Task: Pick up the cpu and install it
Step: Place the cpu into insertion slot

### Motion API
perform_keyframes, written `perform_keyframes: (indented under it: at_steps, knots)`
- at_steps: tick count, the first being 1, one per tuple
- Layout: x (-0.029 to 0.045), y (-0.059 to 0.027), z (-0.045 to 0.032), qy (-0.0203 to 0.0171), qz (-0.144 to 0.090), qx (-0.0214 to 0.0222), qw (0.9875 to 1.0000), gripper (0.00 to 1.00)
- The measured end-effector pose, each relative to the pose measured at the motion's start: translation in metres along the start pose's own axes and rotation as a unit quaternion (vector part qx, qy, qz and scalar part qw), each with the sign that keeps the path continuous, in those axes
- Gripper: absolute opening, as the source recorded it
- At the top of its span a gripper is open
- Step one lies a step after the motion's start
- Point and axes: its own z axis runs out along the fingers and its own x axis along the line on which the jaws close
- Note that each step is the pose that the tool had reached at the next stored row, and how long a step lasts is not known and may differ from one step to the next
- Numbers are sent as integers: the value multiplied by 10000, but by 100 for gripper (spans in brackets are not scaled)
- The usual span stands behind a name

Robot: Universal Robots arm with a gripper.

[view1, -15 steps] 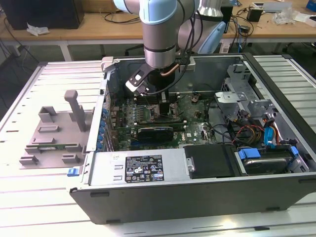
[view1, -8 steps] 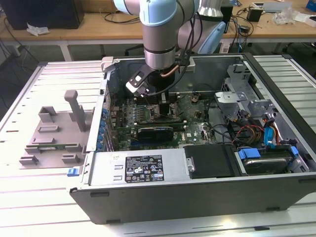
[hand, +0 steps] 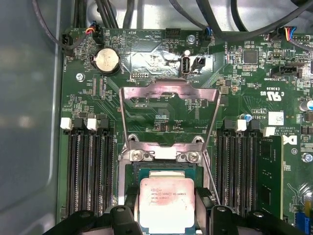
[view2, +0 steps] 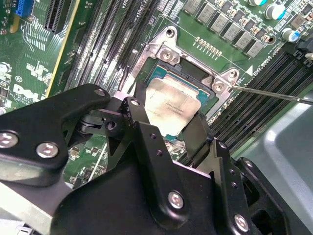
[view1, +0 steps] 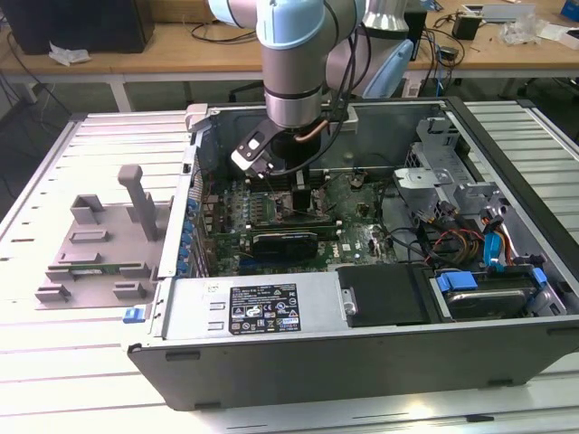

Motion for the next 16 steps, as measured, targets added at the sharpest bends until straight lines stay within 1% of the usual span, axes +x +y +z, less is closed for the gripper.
perform_keyframes:
  at_steps: [16]
  knots:
    - [12,3,18,0,0,0,10000,54]
